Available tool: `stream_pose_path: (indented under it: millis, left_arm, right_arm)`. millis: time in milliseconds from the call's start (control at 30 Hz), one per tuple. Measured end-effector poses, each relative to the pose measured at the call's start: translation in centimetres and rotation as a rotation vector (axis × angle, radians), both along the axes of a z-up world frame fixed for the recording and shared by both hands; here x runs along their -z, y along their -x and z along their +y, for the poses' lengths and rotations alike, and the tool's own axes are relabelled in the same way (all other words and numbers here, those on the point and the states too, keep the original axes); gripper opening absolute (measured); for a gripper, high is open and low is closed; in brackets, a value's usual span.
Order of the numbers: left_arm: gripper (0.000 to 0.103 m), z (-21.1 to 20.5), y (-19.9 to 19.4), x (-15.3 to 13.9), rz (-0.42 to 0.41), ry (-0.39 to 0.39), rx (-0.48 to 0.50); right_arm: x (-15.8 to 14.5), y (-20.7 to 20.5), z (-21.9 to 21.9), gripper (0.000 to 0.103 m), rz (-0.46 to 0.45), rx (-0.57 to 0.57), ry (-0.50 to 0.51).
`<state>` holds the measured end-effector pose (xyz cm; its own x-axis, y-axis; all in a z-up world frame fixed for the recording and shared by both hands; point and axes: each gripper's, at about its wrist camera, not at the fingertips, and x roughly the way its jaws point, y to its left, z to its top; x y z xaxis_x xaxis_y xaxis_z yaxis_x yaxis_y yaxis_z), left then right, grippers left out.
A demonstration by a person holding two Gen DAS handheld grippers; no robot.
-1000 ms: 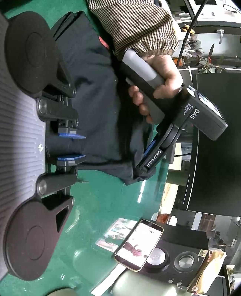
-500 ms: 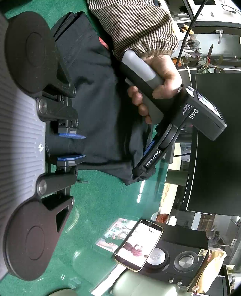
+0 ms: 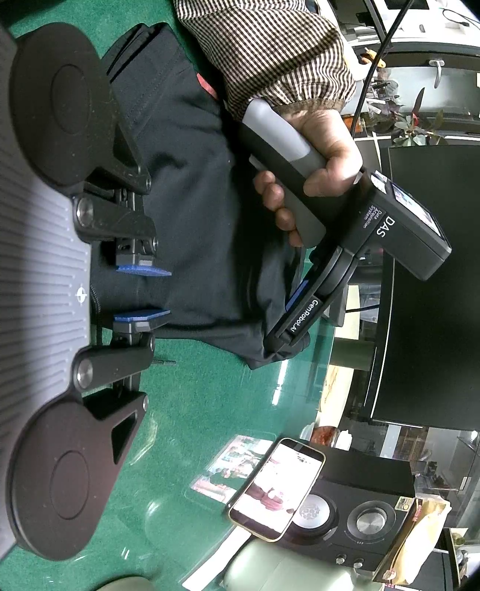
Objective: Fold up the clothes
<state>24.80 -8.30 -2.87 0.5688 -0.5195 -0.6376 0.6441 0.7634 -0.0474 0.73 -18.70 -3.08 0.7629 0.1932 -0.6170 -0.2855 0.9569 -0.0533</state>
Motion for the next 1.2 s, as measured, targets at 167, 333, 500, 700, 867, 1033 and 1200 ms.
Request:
stream_pose_path:
  millis: [167,333,500,700,867,1033,1200]
  left_arm:
    - [0.057,0.0,0.0,0.0,0.000,-0.001,0.001]
    - [0.057,0.0,-0.1,0.0,-0.001,-0.001,0.001]
    - [0.058,-0.1,0.0,0.1,-0.004,-0.003,0.001]
    - [0.058,-0.3,0.2,0.0,-0.016,-0.012,-0.017]
    - [0.061,2.1,0.8,-1.9,-0.015,0.065,-0.060]
    - [0.063,6.2,3.1,-3.0,-0.060,0.015,-0.134]
    - [0.063,8.9,5.0,-2.1,-0.043,-0.028,-0.183]
  right_arm:
    - [0.0,-0.1,-0.2,0.020,-0.001,-0.003,0.000]
    - [0.0,-0.1,-0.3,0.020,-0.002,-0.003,0.001]
    - [0.1,-0.1,-0.4,0.021,-0.003,-0.003,0.001]
    - [0.0,0.3,-0.2,0.021,-0.006,-0.006,0.023]
    - [-0.4,0.7,0.0,0.021,-0.003,0.013,0.030]
    - [-1.9,2.3,1.1,0.021,-0.064,-0.025,-0.035]
    - [-1.3,2.7,4.1,0.021,-0.045,-0.116,-0.030]
